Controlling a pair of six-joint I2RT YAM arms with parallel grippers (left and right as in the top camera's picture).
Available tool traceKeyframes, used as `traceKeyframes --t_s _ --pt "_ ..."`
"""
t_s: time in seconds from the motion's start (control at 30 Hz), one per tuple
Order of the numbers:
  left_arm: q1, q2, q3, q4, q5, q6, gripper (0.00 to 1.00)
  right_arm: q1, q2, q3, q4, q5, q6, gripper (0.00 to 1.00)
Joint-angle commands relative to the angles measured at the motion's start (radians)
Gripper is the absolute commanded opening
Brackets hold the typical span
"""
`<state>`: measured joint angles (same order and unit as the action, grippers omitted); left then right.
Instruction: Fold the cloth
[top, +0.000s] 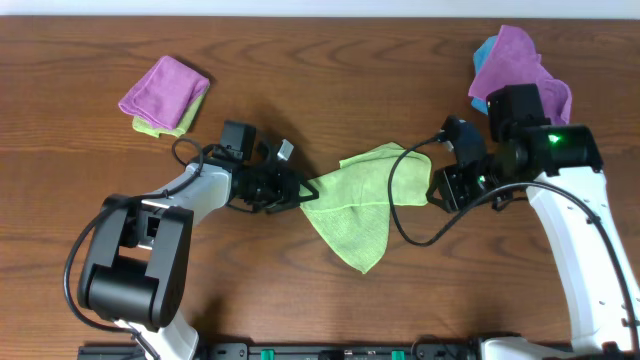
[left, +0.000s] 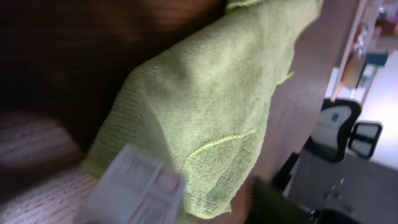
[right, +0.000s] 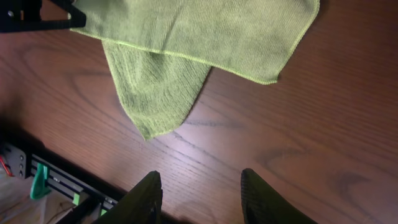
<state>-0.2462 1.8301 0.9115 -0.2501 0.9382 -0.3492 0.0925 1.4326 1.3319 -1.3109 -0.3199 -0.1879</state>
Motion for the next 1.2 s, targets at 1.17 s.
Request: traceKeyframes --t_s 1.17 --pt "0.156 0.011 0.006 0.288 -0.059 -0.285 0.06 -0.013 -0.145 -0.719 0.507 -0.584 0.281 0.45"
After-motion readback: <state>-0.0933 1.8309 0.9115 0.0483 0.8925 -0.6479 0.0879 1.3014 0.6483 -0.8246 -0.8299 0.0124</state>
